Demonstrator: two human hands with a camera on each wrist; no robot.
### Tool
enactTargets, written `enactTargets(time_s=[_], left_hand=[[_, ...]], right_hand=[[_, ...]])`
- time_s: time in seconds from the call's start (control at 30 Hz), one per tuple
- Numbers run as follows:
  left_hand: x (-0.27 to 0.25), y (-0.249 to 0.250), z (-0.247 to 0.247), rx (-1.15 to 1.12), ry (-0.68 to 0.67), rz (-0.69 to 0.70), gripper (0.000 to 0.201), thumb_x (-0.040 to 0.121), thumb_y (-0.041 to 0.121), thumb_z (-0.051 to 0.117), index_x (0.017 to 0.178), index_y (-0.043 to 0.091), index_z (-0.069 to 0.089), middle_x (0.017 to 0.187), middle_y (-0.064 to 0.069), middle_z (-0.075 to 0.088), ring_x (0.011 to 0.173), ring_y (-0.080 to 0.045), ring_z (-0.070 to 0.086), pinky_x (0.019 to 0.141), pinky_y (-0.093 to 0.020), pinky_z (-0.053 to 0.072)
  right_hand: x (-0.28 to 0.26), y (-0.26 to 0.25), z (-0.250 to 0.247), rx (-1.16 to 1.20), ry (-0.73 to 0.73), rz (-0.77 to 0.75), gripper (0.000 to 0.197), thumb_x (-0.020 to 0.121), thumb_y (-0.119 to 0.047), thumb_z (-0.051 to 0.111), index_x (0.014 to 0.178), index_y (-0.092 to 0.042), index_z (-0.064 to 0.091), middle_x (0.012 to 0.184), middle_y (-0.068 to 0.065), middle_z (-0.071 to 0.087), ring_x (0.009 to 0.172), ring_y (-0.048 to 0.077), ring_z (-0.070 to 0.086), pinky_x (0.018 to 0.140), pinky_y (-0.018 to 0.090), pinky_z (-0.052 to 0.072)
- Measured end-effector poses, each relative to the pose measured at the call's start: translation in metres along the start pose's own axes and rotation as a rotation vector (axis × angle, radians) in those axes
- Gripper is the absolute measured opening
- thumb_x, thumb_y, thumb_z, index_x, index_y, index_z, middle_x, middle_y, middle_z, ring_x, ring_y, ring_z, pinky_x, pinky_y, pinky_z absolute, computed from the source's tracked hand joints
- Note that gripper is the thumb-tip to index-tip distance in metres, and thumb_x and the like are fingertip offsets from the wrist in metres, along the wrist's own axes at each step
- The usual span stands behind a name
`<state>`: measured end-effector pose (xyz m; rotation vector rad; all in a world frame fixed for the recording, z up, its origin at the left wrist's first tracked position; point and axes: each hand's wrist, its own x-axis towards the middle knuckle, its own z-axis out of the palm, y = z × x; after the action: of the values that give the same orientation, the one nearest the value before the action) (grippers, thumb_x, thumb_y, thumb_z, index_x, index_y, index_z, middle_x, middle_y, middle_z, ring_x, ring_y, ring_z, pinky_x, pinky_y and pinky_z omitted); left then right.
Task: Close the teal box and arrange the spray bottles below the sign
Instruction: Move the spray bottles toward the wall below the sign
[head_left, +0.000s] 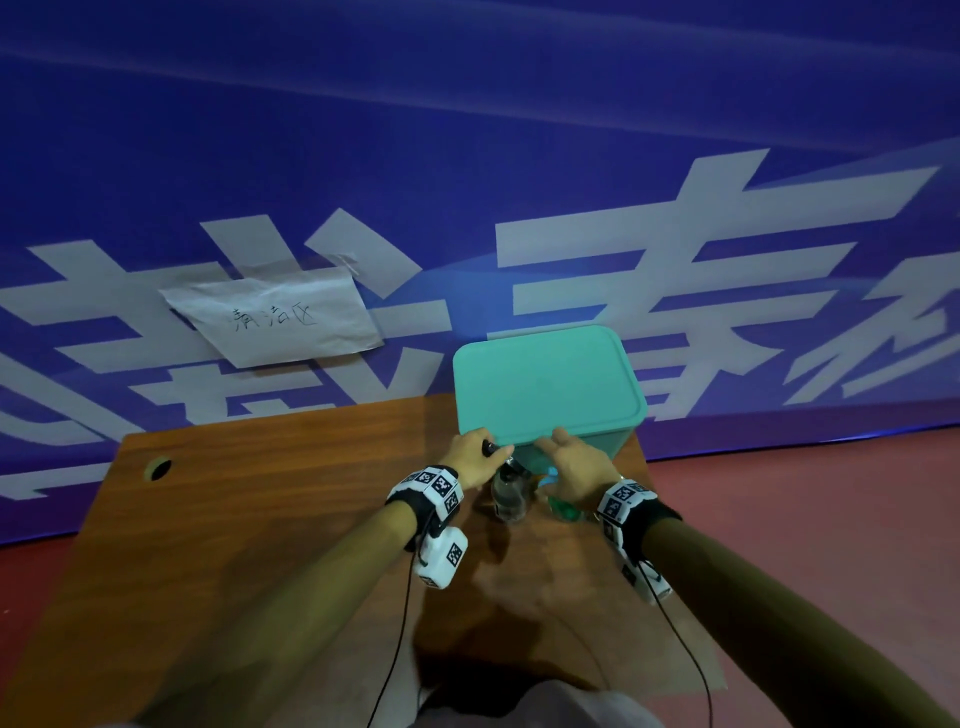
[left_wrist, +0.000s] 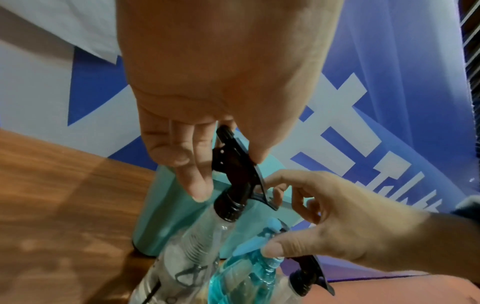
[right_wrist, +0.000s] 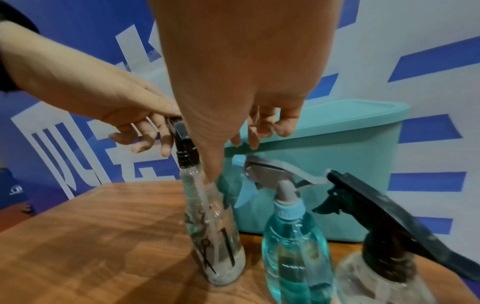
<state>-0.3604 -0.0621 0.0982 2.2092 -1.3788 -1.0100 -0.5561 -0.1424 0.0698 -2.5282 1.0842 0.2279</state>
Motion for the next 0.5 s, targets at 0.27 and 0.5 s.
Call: enactTargets(time_s=[0.27,0.5], left_hand=[[-0.001,0.013,0.01,0.023,-0.023,-0.127,0.018,0.091,0.034,0.058,0.092,0.016,0.056,0.084,-0.009,0.069,0.089,-0.032,0.07,0.073,-0.038,0.055],[-0.012,0.015,0.025,0.229,-0.035,-0.068,0.009,0.088,0.025,0.062,0.087,0.021,0.053,0.098,-0.006,0.065,0.092,-0.03,0.063,0.079,-0.038,0.051]], right_hand=[[-0.007,0.002,0.014,-0.218,-0.076,0.145,0.027,0.095,-0.019,0.059,0.121,-0.015,0.061,0.123,0.009,0.056,0.112,0.032,0.063,0.085,0.043,0.053],[0.003,-0.007,0.017,-0.166,-0.099,0.141,0.02,0.094,-0.008,0.06,0.113,-0.008,0.064,0.117,0.014,0.064,0.105,0.036,0.067,0.082,0.043,0.055]])
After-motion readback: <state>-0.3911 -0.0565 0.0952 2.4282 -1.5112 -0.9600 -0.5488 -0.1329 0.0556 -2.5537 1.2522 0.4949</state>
